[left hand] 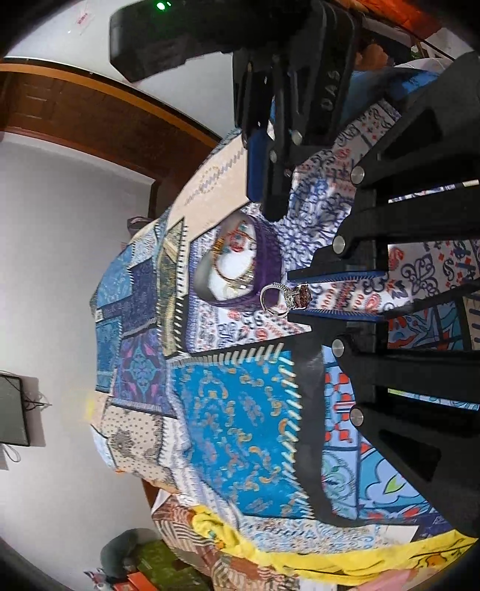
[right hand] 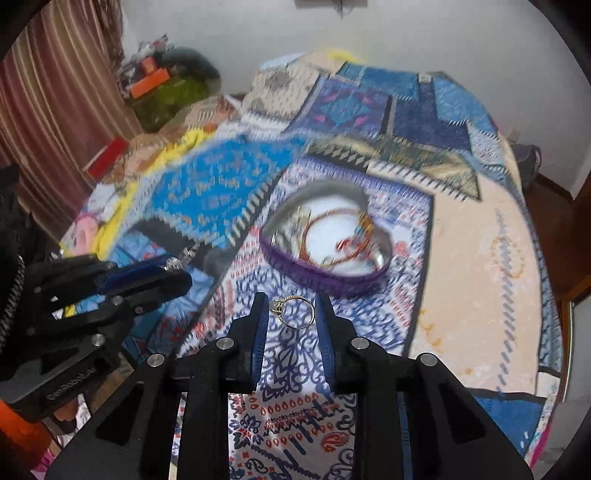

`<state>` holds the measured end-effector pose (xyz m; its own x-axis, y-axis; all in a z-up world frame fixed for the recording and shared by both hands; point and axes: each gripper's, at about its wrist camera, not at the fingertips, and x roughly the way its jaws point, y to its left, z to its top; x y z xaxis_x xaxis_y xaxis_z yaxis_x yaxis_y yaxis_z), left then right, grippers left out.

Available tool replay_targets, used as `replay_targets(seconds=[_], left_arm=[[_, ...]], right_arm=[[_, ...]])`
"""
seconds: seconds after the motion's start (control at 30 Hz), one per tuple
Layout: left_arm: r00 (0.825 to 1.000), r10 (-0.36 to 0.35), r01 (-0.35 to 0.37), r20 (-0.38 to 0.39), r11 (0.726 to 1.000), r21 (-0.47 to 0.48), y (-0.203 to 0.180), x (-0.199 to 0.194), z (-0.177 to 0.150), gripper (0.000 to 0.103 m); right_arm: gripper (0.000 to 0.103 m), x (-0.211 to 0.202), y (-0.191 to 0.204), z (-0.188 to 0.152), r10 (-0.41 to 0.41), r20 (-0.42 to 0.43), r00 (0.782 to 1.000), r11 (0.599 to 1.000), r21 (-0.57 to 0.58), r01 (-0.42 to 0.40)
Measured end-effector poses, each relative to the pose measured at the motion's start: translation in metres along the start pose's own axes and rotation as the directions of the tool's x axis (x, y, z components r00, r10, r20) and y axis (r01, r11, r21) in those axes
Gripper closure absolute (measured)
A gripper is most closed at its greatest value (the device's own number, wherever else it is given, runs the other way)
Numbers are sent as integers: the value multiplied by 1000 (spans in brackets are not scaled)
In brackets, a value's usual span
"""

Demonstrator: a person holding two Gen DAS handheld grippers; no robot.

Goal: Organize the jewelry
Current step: 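Grasp the silver stone ring with the left tool while the right tool grasps the gold ring, then carry both rings to the purple heart tin and lower them inside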

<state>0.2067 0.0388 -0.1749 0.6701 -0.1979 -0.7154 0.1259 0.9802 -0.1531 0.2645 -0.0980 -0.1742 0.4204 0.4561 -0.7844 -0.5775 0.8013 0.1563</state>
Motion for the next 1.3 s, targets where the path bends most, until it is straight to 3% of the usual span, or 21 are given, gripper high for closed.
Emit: replay_targets(seconds=[0.3, 0.57, 1.03, 1.3], left_arm=[[997, -4, 2, 74, 1000, 30, -11, -11, 27, 91], [995, -11, 5, 98, 998, 65, -20, -6, 43, 91], [999, -14, 11, 43, 997, 81, -24, 38, 54, 91], [998, -62, 63, -27, 996, 59, -18, 67, 56, 91]], right_arm=[[80, -36, -6, 21, -24, 142, 990, 1000, 18, 22], [80, -41, -15, 32, -30, 200, 979, 999, 44, 22], [80, 7, -41, 30, 14, 97, 995, 994, 103, -24], [79, 28, -54, 24, 55, 26, 998, 991, 124, -58]])
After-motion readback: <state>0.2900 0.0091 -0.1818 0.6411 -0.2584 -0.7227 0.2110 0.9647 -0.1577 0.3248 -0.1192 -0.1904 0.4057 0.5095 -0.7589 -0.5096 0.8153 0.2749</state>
